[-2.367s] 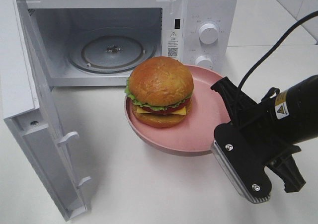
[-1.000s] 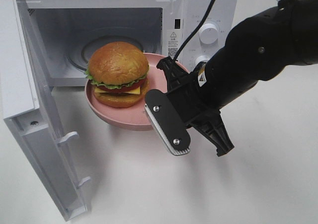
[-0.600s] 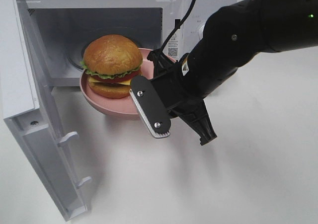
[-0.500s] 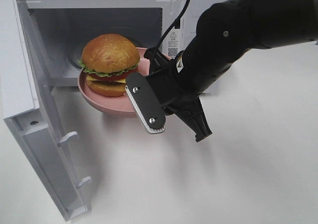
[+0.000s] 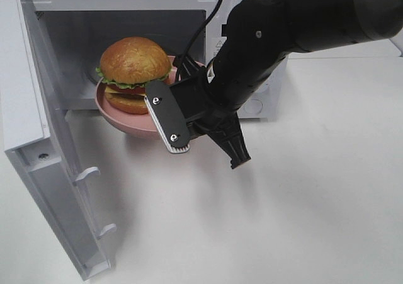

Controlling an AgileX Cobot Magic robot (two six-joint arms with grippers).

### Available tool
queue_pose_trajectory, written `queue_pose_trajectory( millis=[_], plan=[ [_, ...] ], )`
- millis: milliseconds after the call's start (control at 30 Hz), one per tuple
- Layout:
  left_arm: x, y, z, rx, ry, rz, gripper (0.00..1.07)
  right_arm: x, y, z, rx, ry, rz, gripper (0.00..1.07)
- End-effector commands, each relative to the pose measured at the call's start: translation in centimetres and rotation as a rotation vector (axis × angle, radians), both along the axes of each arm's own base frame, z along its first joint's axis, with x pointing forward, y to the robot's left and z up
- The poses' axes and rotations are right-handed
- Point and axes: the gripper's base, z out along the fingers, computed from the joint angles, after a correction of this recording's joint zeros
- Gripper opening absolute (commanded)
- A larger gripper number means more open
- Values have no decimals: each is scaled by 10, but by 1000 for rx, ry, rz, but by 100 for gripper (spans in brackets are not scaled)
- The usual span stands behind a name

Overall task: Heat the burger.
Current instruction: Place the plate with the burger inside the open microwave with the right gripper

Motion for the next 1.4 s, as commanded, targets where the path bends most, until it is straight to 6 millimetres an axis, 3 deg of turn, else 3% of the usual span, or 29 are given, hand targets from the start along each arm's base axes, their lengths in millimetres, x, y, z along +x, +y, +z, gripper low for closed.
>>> queue_pose_trajectory(
  millis=[33, 500, 833, 1400],
  plan=[
    [-1, 0, 0, -2, -27, 2, 93, 11, 10, 7, 43, -41, -8, 0],
    [-1, 0, 0, -2, -27, 2, 93, 35, 31, 1, 26, -5, -34, 0],
    [-1, 0, 0, -2, -27, 2, 93, 58, 52, 7, 58, -4, -87, 0],
    [-1, 0, 0, -2, -27, 2, 93, 85, 70, 3, 58, -44, -146, 0]
  ],
)
